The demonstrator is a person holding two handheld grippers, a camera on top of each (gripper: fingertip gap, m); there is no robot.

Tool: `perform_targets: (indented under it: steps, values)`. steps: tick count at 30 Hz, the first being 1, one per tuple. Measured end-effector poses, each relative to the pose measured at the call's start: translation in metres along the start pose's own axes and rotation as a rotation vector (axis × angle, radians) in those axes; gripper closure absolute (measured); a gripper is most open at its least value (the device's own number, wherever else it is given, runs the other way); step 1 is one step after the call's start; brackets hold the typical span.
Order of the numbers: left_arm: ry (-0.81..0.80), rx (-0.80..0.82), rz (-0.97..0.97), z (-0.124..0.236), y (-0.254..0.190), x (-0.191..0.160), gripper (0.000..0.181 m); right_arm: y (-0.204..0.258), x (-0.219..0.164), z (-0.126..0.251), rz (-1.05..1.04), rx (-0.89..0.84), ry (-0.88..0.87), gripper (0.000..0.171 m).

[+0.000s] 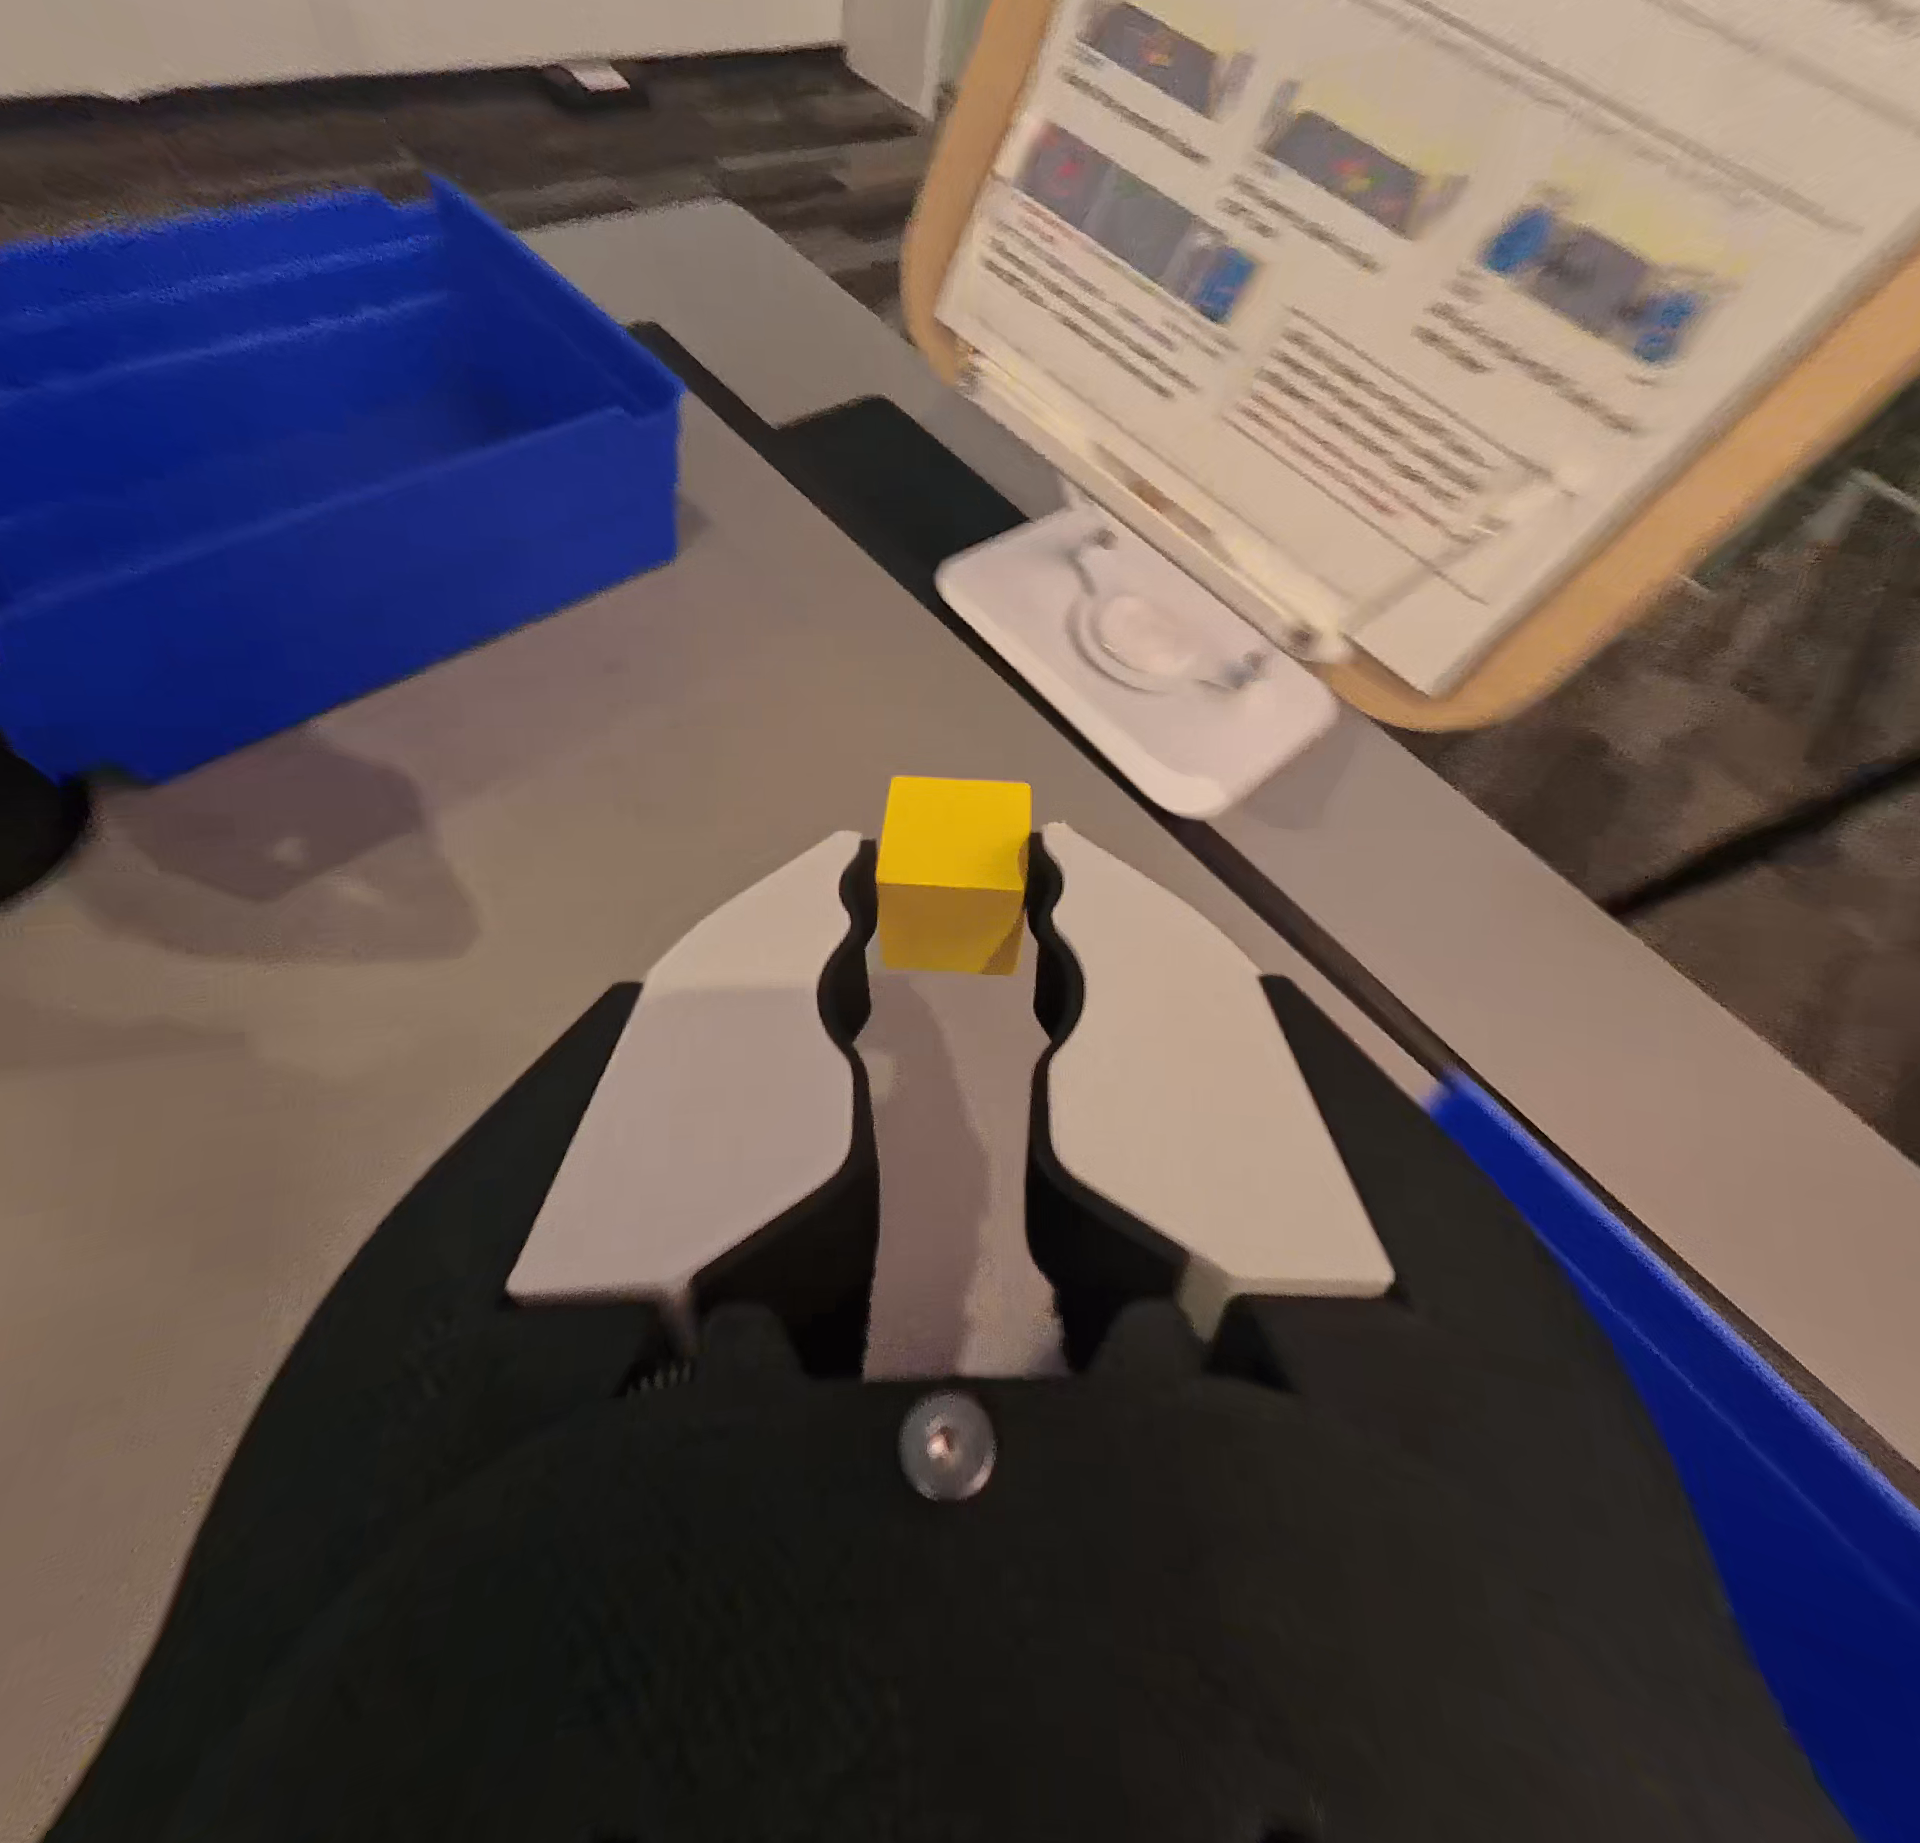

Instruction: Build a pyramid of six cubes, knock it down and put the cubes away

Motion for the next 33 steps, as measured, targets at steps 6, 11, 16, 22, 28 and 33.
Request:
perform_targets:
  steps: [6, 11, 16, 22, 28, 33]
  values:
    - [0.013, 0.016, -0.005, 0.0, 0.001, 0.0, 0.181, -0.069, -0.114, 0.085, -0.15, -0.063, 0.448, 0.142]
    - [0.128, 0.227, 0.146, -0.001, 0.037, -0.023, 0.181, -0.084, -0.226, 0.079, -0.193, 0.088, 0.838, 0.142]
    - [0.224, 0.399, 0.22, -0.002, 0.066, -0.05, 0.181, -0.089, -0.262, 0.053, -0.202, 0.12, 0.942, 0.141]
    - [0.261, 0.478, 0.285, -0.011, 0.082, -0.07, 0.181, -0.095, -0.266, 0.041, -0.211, 0.105, 0.93, 0.138]
    - [0.301, 0.537, 0.29, -0.012, 0.091, -0.082, 0.18, -0.108, -0.227, 0.051, -0.163, -0.027, 0.81, 0.129]
    - [0.301, 0.533, 0.296, -0.013, 0.091, -0.083, 0.179, -0.104, -0.149, 0.06, -0.076, -0.217, 0.61, 0.125]
Point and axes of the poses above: each gripper's, where its closed fingertips meet, z back along the fingers, x out of its top, y = z × x across the jaws, the point moved 1 cm from there along z, back along the fingers, and after that the axes turned 2 degrees about -z, right-handed, at the moved point
